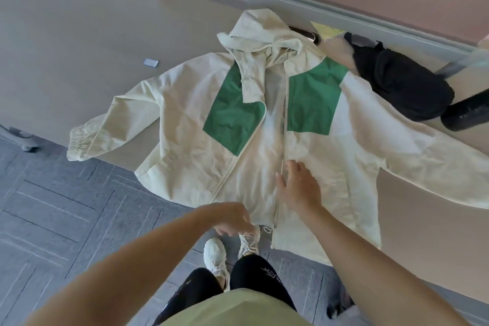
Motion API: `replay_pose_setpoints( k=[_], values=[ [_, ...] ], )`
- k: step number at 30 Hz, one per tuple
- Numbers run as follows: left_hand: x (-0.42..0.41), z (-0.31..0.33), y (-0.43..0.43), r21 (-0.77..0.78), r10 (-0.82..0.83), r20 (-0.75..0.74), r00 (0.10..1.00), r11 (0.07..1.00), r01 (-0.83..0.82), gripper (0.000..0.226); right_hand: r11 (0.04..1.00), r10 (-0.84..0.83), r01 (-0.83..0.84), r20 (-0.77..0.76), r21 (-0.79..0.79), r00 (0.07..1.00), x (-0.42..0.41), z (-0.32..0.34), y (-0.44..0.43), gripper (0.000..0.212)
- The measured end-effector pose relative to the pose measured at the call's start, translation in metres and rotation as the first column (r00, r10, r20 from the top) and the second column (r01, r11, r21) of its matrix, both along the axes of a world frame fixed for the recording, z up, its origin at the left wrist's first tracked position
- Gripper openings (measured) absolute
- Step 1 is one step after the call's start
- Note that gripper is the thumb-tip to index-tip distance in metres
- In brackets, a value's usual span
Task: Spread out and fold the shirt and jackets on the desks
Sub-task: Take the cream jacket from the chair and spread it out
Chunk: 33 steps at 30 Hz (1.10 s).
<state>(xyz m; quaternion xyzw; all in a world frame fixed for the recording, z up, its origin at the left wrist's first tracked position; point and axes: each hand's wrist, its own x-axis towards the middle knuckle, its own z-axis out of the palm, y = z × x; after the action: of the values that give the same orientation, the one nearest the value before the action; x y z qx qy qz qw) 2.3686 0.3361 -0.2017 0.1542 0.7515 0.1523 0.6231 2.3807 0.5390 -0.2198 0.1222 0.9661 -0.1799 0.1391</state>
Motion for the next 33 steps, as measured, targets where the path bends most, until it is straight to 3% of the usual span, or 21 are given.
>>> replay_pose_setpoints(
  k=[3,7,9,13,16,18,21,25,29,33],
  values=[
    [-0.038,0.019,-0.022,-0.052,0.149,-0.140,0.979,0.986,-0.158,0.034,0.998,-0.065,0.064,0.128,0.018,0.990,-0.023,0.008,-0.004,0.033],
    [-0.058,0.025,-0.033,-0.192,0.120,-0.526,0.842,0.948,-0.254,0.040,0.977,-0.179,0.198,0.205,-0.073,0.962,-0.039,0.014,-0.009,0.033],
    [-0.051,0.016,-0.039,-0.225,0.130,-0.549,0.826,0.928,-0.296,0.054,0.960,-0.231,0.254,0.177,-0.121,0.957,-0.043,0.022,-0.016,0.029],
    [-0.030,-0.007,-0.050,-0.253,0.034,-0.542,0.840,0.946,-0.202,0.066,0.988,-0.155,0.153,0.189,0.025,0.970,-0.058,0.036,-0.038,0.035],
    [-0.029,-0.014,-0.053,-0.185,0.072,-0.567,0.820,0.960,-0.212,0.053,0.970,-0.115,0.167,0.271,-0.177,0.956,-0.078,0.033,-0.062,0.021],
    [-0.031,-0.011,-0.054,-0.215,-0.007,-0.589,0.808,0.965,-0.148,0.042,0.870,-0.183,0.318,0.352,-0.377,0.918,-0.089,0.026,-0.076,0.024],
    [-0.028,-0.008,-0.060,-0.189,-0.007,-0.604,0.797,0.973,-0.135,0.034,0.547,-0.372,0.645,0.535,-0.534,0.758,-0.099,0.017,-0.095,0.021],
    [-0.016,-0.003,-0.069,-0.132,0.063,-0.614,0.787,0.974,-0.182,0.039,0.335,-0.431,0.708,0.567,-0.622,0.702,-0.113,0.020,-0.111,0.013],
    [-0.016,-0.004,-0.077,-0.100,0.175,-0.633,0.754,0.948,-0.303,0.038,0.318,-0.459,0.651,0.489,-0.689,0.742,-0.142,0.031,-0.118,0.020],
    [-0.025,0.002,-0.073,-0.150,0.107,-0.690,0.716,0.946,-0.287,0.059,0.381,-0.397,0.531,0.385,-0.757,0.833,-0.170,0.054,-0.134,0.008]
  ],
)
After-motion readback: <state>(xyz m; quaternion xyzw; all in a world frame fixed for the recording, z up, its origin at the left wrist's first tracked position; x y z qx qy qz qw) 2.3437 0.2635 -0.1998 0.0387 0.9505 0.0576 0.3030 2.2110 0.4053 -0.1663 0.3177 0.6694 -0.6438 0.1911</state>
